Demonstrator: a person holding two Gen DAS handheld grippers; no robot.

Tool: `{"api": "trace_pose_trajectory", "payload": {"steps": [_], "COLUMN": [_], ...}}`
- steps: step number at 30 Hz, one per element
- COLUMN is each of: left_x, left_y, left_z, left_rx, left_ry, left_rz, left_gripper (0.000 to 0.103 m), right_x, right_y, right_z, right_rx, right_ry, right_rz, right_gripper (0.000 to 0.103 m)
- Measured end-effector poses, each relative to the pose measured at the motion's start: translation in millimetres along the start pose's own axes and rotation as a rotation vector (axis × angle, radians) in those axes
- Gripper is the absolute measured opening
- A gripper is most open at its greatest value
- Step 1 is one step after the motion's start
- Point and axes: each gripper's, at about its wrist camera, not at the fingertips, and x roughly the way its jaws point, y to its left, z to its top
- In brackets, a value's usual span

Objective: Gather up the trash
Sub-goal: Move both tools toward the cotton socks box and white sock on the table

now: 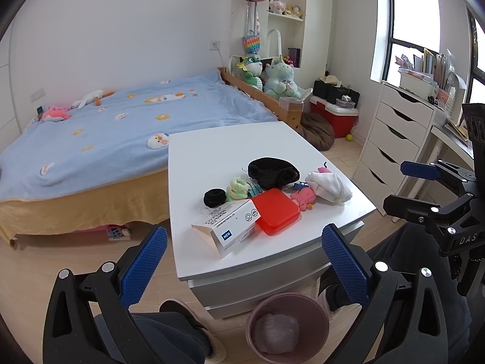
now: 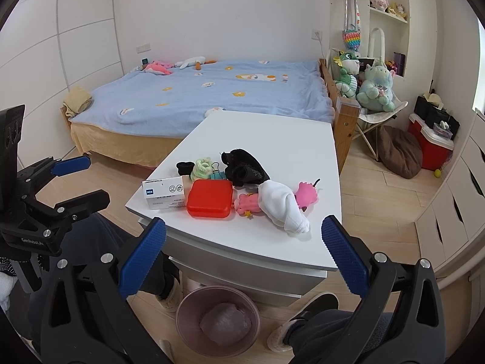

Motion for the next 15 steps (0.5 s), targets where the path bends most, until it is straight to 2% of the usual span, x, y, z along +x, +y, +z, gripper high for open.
{"api": "trace_pose_trajectory", "payload": {"steps": [15], "left_x": [7], "left_y": [0], "left_z": [18], "left_rx": [-0.017], "left_ry": [0.047], "left_rz": [-0.005], "left_gripper": [0.098], "right_x": [8], "right_y": [-5], "right_z": [6], "right_rx": [0.009], "right_ry": [0.037], "right_rz": [0.001], "right_gripper": [0.1]}}
